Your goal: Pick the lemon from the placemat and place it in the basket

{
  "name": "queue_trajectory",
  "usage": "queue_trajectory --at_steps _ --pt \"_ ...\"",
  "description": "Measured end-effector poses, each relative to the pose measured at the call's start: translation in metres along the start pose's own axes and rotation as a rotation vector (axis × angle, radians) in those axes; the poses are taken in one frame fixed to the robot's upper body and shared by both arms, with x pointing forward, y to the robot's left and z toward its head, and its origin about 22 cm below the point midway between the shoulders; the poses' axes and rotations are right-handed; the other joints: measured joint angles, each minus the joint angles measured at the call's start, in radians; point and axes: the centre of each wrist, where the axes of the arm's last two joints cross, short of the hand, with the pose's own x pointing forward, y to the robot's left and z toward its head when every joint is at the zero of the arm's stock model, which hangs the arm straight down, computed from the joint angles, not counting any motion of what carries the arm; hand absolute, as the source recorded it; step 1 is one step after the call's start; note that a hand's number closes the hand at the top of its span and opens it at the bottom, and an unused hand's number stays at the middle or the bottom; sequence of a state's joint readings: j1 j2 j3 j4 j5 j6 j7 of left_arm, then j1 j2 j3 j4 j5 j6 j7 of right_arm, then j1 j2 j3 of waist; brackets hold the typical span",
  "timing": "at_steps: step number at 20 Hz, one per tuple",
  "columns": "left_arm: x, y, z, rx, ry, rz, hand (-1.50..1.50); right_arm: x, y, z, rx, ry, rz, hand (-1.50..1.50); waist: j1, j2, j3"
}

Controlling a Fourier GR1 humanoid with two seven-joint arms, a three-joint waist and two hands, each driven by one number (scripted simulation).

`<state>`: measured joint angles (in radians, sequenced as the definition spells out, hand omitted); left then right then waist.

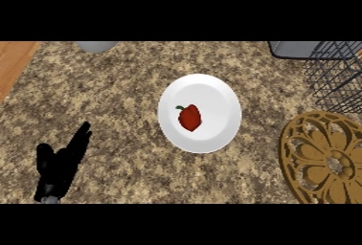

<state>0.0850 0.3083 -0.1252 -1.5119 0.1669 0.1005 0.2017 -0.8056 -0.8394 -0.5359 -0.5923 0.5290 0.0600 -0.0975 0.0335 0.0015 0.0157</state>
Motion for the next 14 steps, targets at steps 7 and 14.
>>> queue_trajectory --at_steps 7,14 --pt "-0.002 0.003 -0.001 0.008 0.004 0.008 0.0 0.0 -0.028 -0.006 -0.075 0.006 -0.104 -1.5 -0.003 -0.002 0.0" --pt "-0.001 0.005 0.0 0.015 0.017 0.012 0.0 -0.025 -0.077 0.005 -0.169 0.085 -0.178 -1.5 -0.012 -0.004 0.0"
